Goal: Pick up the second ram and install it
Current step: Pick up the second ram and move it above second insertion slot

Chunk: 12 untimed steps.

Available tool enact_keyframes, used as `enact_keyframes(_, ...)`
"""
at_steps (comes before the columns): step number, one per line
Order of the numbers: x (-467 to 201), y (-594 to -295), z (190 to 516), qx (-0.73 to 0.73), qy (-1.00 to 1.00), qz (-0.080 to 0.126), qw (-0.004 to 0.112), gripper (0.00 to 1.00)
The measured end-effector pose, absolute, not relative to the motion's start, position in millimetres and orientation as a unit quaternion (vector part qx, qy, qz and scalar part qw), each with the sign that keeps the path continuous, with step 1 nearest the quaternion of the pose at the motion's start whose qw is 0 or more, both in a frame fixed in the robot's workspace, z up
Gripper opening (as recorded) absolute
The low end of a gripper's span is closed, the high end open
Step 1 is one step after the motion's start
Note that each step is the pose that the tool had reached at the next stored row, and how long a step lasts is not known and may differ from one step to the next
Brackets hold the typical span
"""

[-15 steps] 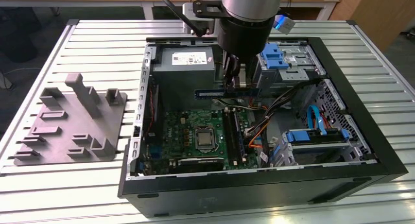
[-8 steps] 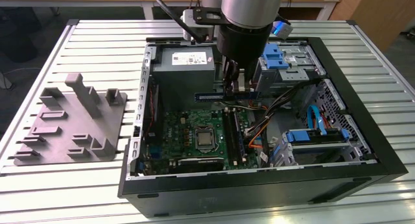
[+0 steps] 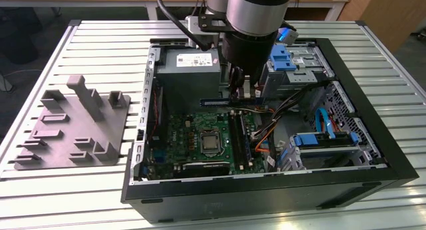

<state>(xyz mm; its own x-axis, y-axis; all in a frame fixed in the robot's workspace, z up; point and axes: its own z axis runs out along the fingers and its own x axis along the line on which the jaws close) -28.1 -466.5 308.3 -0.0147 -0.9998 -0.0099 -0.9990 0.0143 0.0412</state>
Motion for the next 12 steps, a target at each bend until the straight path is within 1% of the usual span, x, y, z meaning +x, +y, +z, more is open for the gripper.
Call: enact_keyframes(12, -28.2, -466.5, 295.6, 0.702, -0.712, -0.018, 0.011, 0.14)
